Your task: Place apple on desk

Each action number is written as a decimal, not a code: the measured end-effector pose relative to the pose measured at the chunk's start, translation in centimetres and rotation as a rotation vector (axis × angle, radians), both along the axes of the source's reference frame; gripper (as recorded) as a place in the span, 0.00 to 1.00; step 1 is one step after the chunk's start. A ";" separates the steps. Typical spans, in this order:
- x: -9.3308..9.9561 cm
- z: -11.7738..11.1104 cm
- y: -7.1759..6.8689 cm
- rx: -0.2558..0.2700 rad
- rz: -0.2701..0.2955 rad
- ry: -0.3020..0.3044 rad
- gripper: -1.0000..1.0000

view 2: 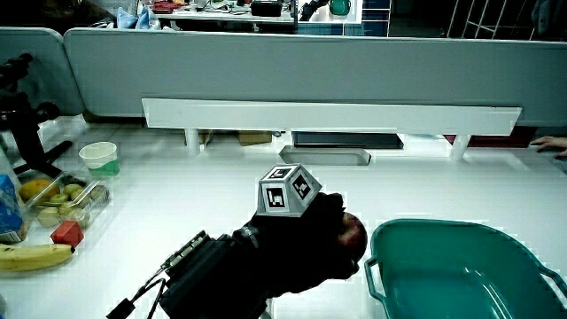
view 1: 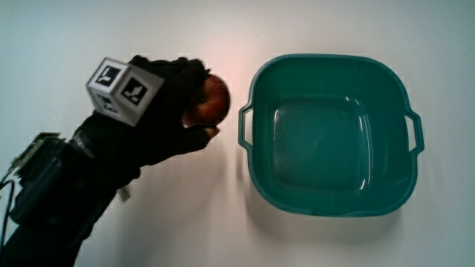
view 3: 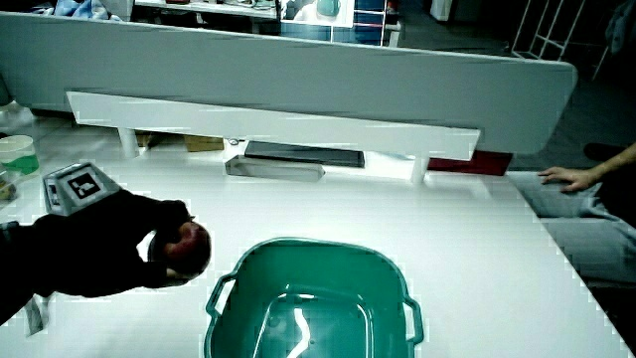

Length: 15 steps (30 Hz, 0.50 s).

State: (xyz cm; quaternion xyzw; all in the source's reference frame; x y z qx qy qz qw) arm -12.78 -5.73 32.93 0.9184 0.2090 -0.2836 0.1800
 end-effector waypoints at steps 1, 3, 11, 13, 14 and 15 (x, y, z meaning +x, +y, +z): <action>-0.1 -0.5 0.2 -0.018 -0.009 -0.083 0.50; -0.4 -0.8 0.3 -0.006 0.002 -0.167 0.50; -1.5 1.6 1.2 -0.083 0.012 -0.252 0.50; -1.8 2.5 1.4 -0.093 0.015 -0.222 0.50; -2.0 2.9 1.6 -0.111 0.010 -0.237 0.50; -2.1 3.3 1.6 -0.102 0.022 -0.220 0.50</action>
